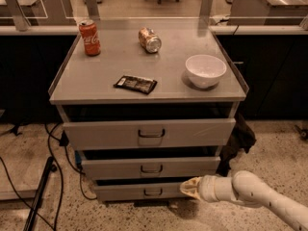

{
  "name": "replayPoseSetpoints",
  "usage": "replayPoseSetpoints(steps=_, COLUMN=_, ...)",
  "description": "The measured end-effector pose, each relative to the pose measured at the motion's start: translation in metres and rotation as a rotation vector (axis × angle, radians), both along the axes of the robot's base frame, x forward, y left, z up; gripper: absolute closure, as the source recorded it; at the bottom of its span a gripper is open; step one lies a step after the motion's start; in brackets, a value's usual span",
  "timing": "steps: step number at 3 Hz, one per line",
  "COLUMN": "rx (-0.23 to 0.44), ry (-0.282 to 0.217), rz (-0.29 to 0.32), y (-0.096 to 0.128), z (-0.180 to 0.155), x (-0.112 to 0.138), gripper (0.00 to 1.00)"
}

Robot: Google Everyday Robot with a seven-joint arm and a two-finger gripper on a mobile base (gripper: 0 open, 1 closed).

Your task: Close middle drawer

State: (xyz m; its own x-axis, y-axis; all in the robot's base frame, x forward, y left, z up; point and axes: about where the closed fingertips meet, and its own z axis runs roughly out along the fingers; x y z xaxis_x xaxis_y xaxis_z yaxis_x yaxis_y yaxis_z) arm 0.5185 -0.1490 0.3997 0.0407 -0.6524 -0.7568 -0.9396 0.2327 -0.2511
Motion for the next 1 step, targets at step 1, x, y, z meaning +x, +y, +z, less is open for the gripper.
replayPoseSetpoints(steps=1, rx=0.005, ry=0.011, rz=0.002, y=0.0025, z=-0.0006, x=-0.0016, gripper=0.81)
